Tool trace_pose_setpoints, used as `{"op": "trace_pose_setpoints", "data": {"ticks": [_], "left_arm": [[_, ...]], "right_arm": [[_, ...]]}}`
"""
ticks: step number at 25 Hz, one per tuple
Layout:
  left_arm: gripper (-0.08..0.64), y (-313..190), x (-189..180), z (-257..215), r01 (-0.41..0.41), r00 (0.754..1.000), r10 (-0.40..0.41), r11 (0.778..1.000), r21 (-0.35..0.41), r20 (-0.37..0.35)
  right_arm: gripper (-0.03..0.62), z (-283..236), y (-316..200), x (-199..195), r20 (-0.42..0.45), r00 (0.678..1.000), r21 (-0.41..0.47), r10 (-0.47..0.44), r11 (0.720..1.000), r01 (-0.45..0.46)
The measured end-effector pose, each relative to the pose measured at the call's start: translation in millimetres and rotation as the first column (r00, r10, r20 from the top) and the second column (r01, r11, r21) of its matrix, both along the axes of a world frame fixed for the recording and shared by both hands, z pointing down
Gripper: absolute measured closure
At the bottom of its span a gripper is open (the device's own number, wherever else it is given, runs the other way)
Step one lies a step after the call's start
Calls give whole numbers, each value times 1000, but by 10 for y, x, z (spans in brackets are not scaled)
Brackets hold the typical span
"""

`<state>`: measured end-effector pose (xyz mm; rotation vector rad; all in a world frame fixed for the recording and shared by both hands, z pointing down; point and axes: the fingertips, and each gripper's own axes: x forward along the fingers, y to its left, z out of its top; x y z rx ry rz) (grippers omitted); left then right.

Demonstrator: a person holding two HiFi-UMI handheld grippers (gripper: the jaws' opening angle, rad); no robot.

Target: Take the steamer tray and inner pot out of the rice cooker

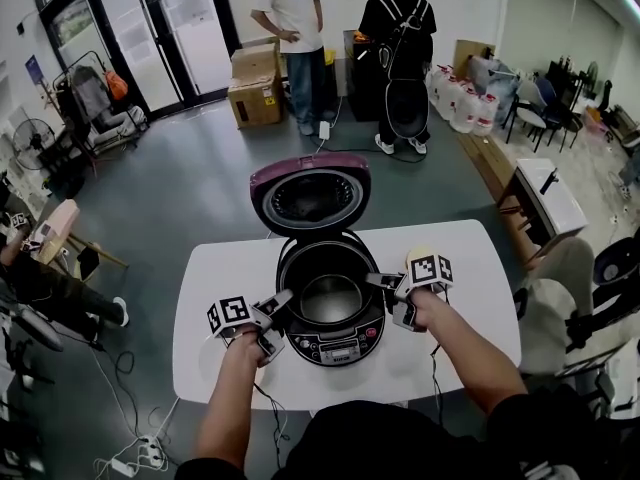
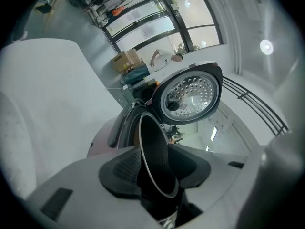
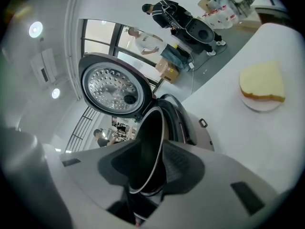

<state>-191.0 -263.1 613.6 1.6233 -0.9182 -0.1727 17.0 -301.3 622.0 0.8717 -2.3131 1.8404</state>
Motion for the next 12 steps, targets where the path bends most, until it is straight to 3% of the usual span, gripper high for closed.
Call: {"op": "trace_pose_setpoints", "data": {"ticks": [3, 7, 12], "left_arm": [[410, -6, -10, 24, -15, 999, 16, 1000, -12, 47], [532, -4, -85, 115, -12, 995, 16, 999, -44, 98], [537, 22, -76, 145, -11, 990, 17, 999, -43, 140]], "right_arm": [[463, 11, -42, -15, -34, 999, 10, 7, 1000, -6], [551, 72, -57, 14, -69, 997, 9, 17, 1000, -16], [563, 92, -44, 38, -73, 997, 11, 41, 999, -40]]}}
